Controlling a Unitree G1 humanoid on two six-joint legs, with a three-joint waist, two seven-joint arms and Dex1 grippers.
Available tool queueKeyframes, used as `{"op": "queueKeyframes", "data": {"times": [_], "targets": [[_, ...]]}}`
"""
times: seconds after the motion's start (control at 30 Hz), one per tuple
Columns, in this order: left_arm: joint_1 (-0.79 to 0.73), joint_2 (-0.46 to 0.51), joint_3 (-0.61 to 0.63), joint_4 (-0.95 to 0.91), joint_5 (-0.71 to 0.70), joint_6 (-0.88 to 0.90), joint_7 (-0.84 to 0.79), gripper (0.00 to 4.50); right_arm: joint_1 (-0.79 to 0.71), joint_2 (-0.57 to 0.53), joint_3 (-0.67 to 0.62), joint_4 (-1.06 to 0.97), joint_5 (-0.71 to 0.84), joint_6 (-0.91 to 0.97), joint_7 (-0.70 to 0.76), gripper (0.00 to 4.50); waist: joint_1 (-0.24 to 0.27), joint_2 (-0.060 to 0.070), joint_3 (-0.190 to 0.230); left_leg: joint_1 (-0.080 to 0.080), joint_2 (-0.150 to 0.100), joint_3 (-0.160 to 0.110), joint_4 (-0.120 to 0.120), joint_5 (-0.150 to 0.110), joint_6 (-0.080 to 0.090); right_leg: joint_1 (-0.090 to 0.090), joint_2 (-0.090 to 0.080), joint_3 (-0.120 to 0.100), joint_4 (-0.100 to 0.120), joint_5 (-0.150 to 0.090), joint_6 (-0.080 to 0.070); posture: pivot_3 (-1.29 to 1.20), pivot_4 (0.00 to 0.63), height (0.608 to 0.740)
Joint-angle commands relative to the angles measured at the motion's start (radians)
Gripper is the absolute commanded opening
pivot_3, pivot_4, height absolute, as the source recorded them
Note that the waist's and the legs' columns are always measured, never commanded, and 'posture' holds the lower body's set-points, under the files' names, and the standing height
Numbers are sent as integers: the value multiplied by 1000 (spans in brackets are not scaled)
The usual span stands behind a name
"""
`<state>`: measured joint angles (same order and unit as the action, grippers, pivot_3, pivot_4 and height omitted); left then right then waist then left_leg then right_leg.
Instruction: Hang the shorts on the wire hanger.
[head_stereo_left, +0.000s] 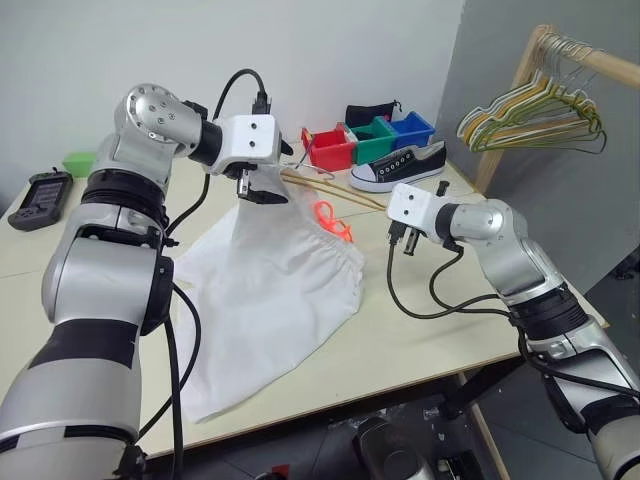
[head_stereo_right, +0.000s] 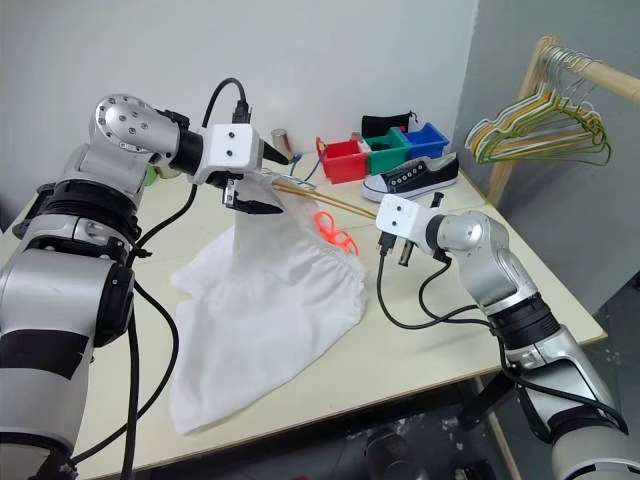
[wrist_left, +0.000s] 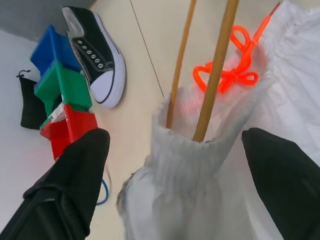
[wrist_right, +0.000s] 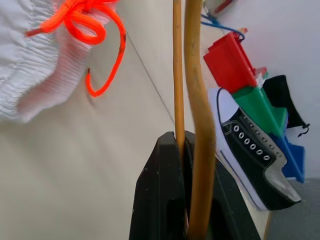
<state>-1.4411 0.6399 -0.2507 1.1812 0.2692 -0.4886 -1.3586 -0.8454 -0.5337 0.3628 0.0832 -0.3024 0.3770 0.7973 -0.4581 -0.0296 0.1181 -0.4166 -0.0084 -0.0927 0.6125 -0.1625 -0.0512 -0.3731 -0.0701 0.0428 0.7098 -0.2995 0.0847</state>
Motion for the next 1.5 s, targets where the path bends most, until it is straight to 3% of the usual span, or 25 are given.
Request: {"op": "queueKeyframes", "data": {"times": [0.03, 0.37, 0.63, 1.03, 1.13, 1.5], "targets": [[-12, 5, -6, 0, 15, -19, 26, 4477, -45, 18, -8, -95, -12, -2, -4, 0, -3, 0, 0, 0, 0, 0, 0, 0, 0, 0, 0, 0, 0, 0, 0, -341, 0, 740], [0, 8, -33, 4, 62, -55, 64, 4477, -56, 33, -14, -124, -29, 11, -7, 0, -9, 0, 0, 0, 0, 0, 0, 0, 0, 0, 0, 0, 0, 0, 0, -349, 0, 740], [-9, -5, -27, 12, 60, -52, 77, 3109, -50, 32, -18, -121, -25, 15, -3, 0, -10, 0, 0, 0, 0, -1, 0, 0, 0, 0, -1, 0, 1, 0, 0, -352, 0, 740], [-7, -7, -19, 4, 51, -46, 77, 503, -46, 28, -17, -121, -23, 13, 8, 0, -10, 0, 0, 0, 0, -1, 0, 0, 0, 0, -1, 0, 1, 0, 0, -351, 0, 740], [-4, -4, -18, 3, 49, -45, 79, 100, -48, 27, -16, -121, -24, 13, 11, 0, -10, 0, 0, 0, 0, -1, 0, 0, 0, 0, -1, 0, 1, 0, 0, -352, 0, 740], [3, -3, -25, 4, 62, -44, 114, 38, -40, 21, -18, -129, -16, 31, 38, 0, -10, 0, 0, 0, 0, -1, 0, 0, 0, 0, -1, -1, 1, 0, 0, -361, 0, 740]]}}
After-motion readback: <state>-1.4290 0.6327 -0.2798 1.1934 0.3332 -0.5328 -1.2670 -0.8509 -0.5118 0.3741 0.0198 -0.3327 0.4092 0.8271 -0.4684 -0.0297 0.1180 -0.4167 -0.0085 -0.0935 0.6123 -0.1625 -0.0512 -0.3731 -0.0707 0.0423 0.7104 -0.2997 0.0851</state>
